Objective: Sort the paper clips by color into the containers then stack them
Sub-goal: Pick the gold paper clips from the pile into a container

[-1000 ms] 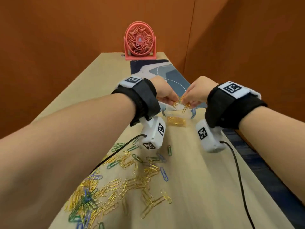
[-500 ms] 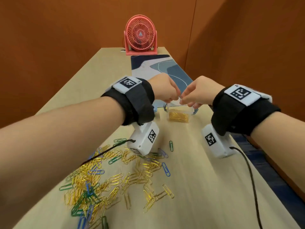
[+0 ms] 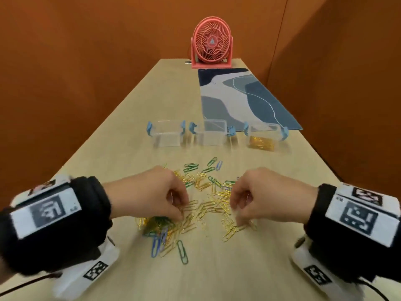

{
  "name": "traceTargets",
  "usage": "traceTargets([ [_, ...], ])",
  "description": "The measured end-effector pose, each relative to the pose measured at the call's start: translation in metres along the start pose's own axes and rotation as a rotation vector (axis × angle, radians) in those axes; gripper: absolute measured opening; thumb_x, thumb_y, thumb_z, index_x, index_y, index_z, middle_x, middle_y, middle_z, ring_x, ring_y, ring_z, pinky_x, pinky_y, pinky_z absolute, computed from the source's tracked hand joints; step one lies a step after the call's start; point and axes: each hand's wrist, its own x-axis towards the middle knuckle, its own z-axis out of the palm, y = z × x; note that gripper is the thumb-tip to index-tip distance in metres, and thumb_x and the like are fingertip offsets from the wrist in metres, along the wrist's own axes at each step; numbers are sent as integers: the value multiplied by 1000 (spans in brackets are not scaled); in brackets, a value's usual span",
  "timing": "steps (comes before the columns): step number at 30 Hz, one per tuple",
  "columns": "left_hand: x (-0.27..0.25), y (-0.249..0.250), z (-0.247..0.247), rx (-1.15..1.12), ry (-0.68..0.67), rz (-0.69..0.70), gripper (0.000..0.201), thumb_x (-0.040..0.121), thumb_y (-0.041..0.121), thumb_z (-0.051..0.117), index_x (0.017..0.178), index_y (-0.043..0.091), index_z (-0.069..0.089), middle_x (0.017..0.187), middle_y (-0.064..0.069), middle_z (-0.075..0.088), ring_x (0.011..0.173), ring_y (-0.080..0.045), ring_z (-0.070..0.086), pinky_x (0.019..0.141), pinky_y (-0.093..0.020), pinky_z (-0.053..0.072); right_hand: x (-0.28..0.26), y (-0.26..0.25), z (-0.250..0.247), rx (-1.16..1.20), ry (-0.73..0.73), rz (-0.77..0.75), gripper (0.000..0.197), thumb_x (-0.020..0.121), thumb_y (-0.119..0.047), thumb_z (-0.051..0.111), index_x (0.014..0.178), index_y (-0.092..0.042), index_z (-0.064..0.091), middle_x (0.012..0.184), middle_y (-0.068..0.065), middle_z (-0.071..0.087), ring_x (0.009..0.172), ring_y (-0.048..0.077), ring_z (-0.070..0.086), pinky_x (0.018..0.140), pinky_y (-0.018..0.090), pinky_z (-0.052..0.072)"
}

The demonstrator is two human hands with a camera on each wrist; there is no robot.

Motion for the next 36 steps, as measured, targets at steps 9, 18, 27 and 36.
traceTargets([
  [9,27,7,2,22,282,94,23,90,23,55,109,21,69,94,10,62,78,-2,51,70,-7,35,11,-4,-4,35,151,-12,16,86,-16,61,96,-18,74,89,-6,71,74,3,61,68,8,48],
  [18,40,9,4,77,263,112,25,89,17,51,107,21,68,99,6,62,83,-9,51,75,-17,39,45,2,-3,-92,201,19,20,86,-30,63,100,-19,72,97,-3,71,81,11,59,77,26,50],
  [27,57,6,1,36,238,51,19,86,15,56,99,18,71,99,1,67,86,-15,60,77,-24,50,58,0,0,-58,217,13,12,85,-18,62,87,-16,73,86,-2,70,76,12,59,65,20,47],
  [36,48,9,2,-58,259,129,25,81,9,53,84,24,73,81,10,64,72,-12,59,67,-24,49,30,0,1,12,106,-66,16,87,-22,59,93,-23,74,85,-8,69,67,-1,53,61,6,38],
])
